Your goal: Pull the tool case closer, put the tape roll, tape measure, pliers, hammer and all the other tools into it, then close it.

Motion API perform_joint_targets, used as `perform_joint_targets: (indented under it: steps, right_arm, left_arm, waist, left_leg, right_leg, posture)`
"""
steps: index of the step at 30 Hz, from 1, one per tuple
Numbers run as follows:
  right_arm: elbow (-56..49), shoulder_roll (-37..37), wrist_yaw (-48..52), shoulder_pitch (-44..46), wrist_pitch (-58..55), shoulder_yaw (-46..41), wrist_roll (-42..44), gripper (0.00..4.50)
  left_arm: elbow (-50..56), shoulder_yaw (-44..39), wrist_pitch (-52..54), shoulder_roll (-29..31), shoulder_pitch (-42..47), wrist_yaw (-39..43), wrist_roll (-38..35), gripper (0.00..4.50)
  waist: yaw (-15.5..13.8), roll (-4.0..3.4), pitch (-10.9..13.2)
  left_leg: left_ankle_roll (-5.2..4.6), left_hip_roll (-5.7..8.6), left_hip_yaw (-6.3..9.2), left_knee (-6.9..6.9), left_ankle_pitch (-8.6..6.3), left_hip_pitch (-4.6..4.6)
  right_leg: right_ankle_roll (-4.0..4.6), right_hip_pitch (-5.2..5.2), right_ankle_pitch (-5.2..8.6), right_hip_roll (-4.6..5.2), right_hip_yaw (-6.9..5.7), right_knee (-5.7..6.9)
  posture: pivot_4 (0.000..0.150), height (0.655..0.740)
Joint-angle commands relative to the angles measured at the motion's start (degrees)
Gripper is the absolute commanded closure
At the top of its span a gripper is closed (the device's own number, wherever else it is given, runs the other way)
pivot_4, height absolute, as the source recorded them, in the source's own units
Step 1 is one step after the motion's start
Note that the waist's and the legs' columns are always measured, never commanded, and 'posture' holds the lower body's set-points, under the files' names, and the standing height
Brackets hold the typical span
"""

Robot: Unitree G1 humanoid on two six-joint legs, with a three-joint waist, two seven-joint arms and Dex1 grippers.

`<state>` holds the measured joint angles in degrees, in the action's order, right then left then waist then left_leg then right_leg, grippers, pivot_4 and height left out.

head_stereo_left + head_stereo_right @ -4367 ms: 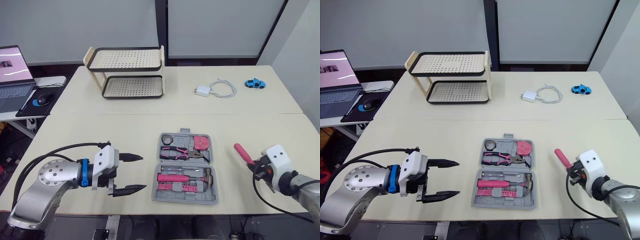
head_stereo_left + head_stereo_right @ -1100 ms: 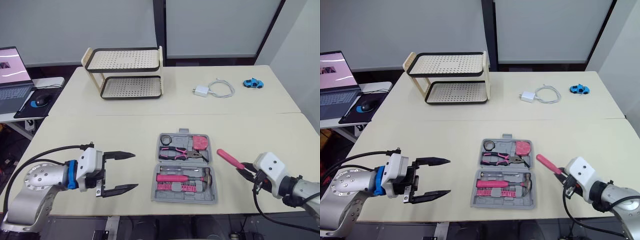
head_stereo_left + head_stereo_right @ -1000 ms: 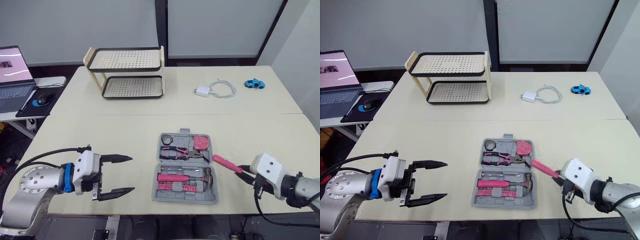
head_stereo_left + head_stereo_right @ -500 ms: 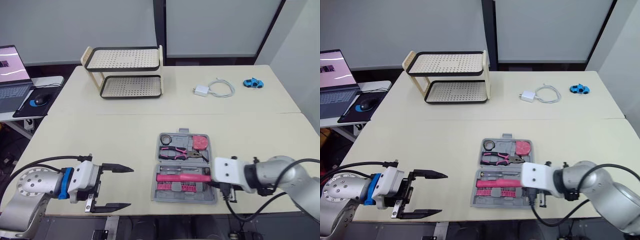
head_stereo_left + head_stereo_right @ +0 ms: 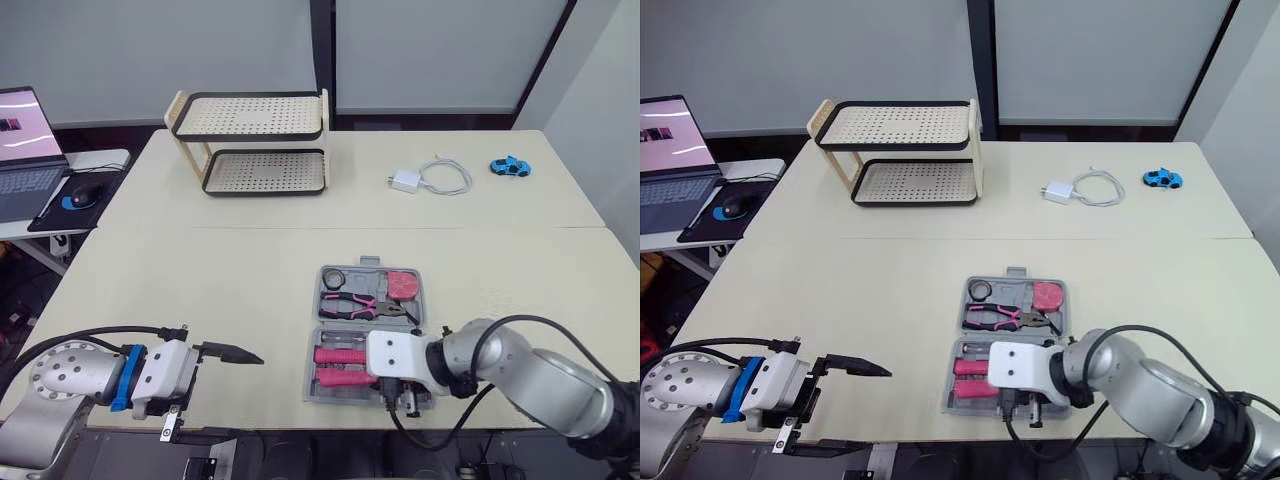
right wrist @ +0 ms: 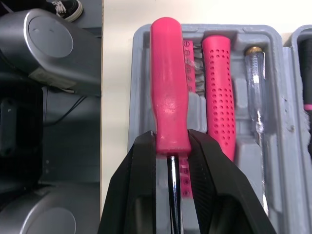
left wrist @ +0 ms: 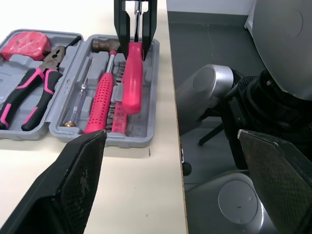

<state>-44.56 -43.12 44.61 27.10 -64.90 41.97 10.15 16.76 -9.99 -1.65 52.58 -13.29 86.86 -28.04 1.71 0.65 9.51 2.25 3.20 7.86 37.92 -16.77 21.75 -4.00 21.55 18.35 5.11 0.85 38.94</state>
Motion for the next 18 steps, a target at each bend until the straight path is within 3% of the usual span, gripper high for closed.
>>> perform_joint_targets:
  steps: [1, 18]
  right_arm:
    - [-0.2, 1.8, -2.0, 0.6, -0.8, 0.7, -0.5, 3.91]
    - [4.4, 3.8, -5.7, -2.3, 2.5, 5.0, -2.0, 3.91]
  left_arm:
    - [2.2, -0.1, 0.3, 1.1, -0.3, -0.3, -0.4, 0.00]
    - [4.0, 0.3, 2.4, 1.4, 0.1, -1.5, -0.7, 0.00]
  waist:
    - [0.0, 0.00, 0.0]
    - [0.1, 0.00, 0.0]
  left_leg:
    - [0.00, -0.01, 0.00, 0.00, 0.00, 0.00]
    - [0.00, -0.02, 0.00, -0.02, 0.00, 0.00]
  right_leg:
    - [0.00, 0.00, 0.00, 0.00, 0.00, 0.00]
    - [0.00, 0.07, 0.00, -0.03, 0.01, 0.03]
  posture:
    - [0.150, 0.7318]
    - [0.150, 0.7318]
